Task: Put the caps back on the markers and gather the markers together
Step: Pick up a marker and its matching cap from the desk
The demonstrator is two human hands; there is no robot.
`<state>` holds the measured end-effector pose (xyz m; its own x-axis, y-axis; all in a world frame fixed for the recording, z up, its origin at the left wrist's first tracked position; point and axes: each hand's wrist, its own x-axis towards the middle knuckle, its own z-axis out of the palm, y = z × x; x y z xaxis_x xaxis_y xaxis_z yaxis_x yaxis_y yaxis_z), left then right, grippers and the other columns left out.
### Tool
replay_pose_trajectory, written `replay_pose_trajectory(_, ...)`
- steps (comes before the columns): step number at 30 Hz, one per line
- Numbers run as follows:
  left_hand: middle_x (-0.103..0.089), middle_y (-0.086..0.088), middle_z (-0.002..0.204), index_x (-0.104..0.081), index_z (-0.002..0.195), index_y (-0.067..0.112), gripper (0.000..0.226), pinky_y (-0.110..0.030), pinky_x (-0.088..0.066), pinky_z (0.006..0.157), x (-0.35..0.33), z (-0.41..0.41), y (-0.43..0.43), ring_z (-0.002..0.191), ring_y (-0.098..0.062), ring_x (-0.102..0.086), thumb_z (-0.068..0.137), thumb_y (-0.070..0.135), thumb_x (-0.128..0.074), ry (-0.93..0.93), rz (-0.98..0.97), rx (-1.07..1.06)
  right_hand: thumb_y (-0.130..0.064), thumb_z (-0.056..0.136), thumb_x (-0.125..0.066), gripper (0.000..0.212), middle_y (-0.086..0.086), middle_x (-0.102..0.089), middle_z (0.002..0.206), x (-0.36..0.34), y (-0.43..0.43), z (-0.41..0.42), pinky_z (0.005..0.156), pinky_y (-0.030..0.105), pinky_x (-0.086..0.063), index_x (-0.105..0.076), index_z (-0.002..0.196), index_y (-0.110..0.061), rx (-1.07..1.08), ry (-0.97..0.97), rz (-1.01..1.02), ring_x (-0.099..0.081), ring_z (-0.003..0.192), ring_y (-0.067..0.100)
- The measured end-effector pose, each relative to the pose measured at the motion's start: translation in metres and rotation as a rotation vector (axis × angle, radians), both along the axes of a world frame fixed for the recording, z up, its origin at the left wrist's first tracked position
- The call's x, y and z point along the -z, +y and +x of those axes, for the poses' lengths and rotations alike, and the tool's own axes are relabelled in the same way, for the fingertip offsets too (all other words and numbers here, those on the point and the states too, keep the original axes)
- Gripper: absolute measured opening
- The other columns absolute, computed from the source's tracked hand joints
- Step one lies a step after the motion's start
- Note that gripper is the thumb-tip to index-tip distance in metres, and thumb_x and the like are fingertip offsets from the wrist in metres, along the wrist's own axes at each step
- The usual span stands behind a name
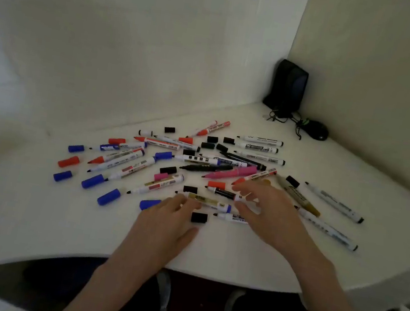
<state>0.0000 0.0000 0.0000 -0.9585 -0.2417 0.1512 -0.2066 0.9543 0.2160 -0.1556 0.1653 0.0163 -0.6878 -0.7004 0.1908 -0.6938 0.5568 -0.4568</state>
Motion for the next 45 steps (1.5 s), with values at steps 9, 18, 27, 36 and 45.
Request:
replay_pose_trajectory(9, -0.064, 0.015, 0.117, -0.065, 0.113, 0.038, 0.027, -0.022, -0.048, 0.078, 0.010, -0.021, -0.013, 0.099, -0.005, -0.064, 0.089, 0.049, -0.058, 0.029, -0.028, 0.025, -0.038, 0.093, -0.066, 0.029, -0.017, -0.061, 0.105, 0.003, 0.014, -0.011, 0.086, 0.028, -0.053, -0.061, 0.121, -0.039, 0.011, -0.016, 0.047, -0.058, 0.093, 0.002)
replay_pose_trajectory(18, -0.058, 0.031, 0.098, -0.058, 0.109, 0.045, 0.021, -0.009, -0.044, 0.079, 0.006, -0.010, -0.012, 0.089, 0.005, -0.058, 0.089, 0.050, -0.061, 0.054, 0.247, -0.064, -0.044, 0.089, -0.068, 0.027, -0.020, -0.063, 0.109, 0.011, 0.023, -0.007, 0.088, 0.023, -0.048, -0.066, 0.117, -0.039, -0.047, 0.030, 0.142, -0.055, 0.098, -0.001)
replay_pose_trajectory(27, -0.065, 0.036, 0.100, -0.062, 0.106, 0.053, 0.032, -0.017, -0.051, 0.069, -0.003, -0.003, -0.009, 0.085, 0.005, -0.067, 0.074, 0.052, -0.064, 0.234, 0.735, -0.068, -0.033, 0.092, -0.067, 0.016, -0.020, -0.057, 0.097, 0.024, 0.023, -0.004, 0.080, 0.018, -0.036, -0.067, 0.106, -0.039, -0.035, 0.004, 0.132, -0.050, 0.091, -0.001)
replay_pose_trajectory(36, -0.071, 0.021, 0.096, -0.067, 0.106, 0.036, 0.023, -0.032, -0.059, 0.076, -0.003, -0.010, -0.011, 0.066, -0.009, -0.071, 0.084, 0.028, -0.072, 0.289, 0.881, -0.100, -0.024, 0.097, -0.057, 0.017, -0.020, -0.065, 0.103, 0.016, 0.019, -0.004, 0.084, 0.014, -0.047, -0.063, 0.112, -0.029, -0.055, -0.083, -0.308, -0.062, 0.099, 0.001)
replay_pose_trajectory(45, -0.075, 0.014, 0.091, -0.069, 0.102, 0.025, 0.019, -0.022, -0.058, 0.071, -0.005, -0.018, -0.014, 0.060, -0.013, -0.070, 0.084, 0.022, -0.072, 0.320, 0.954, -0.114, -0.025, 0.098, -0.058, 0.020, -0.020, -0.060, 0.110, 0.025, 0.012, -0.005, 0.088, 0.041, -0.050, -0.065, 0.117, -0.030, -0.073, 0.052, -0.310, -0.059, 0.103, 0.004)
